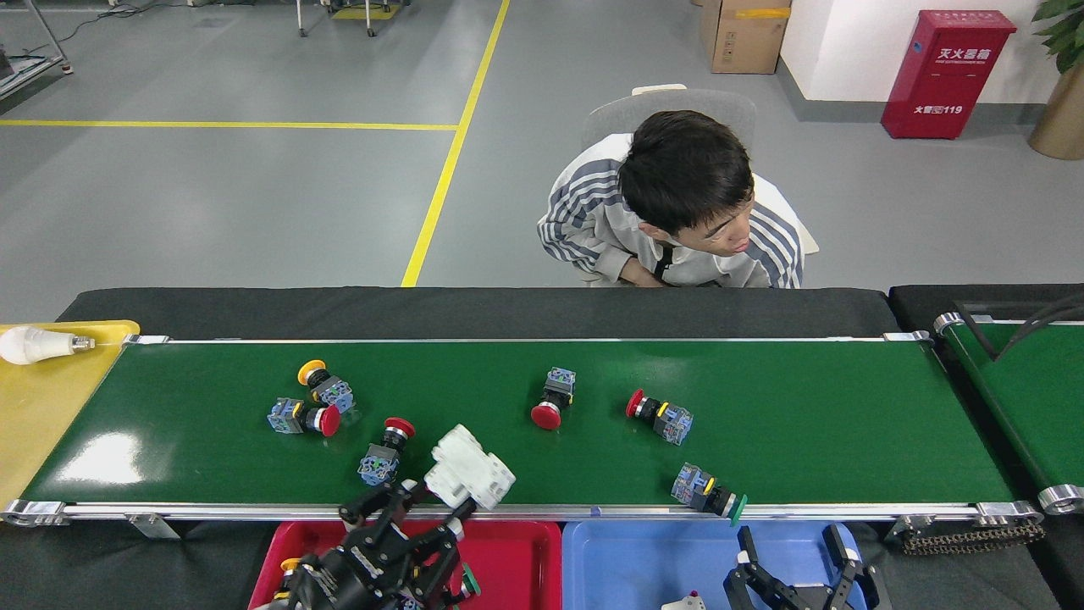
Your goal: Pick switch part from conveyor to tray
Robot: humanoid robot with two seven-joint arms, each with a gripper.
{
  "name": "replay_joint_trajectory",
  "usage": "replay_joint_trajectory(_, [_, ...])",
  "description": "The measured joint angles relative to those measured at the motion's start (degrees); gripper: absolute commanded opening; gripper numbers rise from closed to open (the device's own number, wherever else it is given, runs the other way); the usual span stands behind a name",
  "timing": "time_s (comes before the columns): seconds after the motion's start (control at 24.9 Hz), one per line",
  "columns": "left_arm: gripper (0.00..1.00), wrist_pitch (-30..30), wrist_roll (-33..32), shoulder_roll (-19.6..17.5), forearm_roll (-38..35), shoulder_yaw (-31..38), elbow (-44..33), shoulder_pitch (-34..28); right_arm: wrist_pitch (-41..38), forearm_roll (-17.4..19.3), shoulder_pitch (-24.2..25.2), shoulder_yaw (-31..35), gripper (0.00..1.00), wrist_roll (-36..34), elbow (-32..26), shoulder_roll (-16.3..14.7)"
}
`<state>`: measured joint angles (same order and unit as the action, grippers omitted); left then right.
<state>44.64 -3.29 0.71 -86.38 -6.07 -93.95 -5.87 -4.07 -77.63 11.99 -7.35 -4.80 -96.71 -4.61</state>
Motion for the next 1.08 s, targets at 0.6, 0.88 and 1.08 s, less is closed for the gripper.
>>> replay_joint_trajectory(0.6, [1.0,0.0,-0.2,4.3,-2.9,-4.8,-5.2,-6.7,-9.9,-2.7,-10.0,-4.2,0.21,11.2,7.3,2.7])
replay_joint_trajectory(0.88, [1.0,-11.5,0.6,5.0,-2.8,16.7,-6.6,-5.9,-11.2,-3.9,-10.0,-5.3,0.02,11.4,7.0,2.6])
replay_joint_trajectory(1.08, [1.0,-15.3,3.3,0.9,-2.7,31.5,-2.3,-4.9,-13.3,-3.9,-10.1,-10.4,0.02,11.4,3.8,2.6])
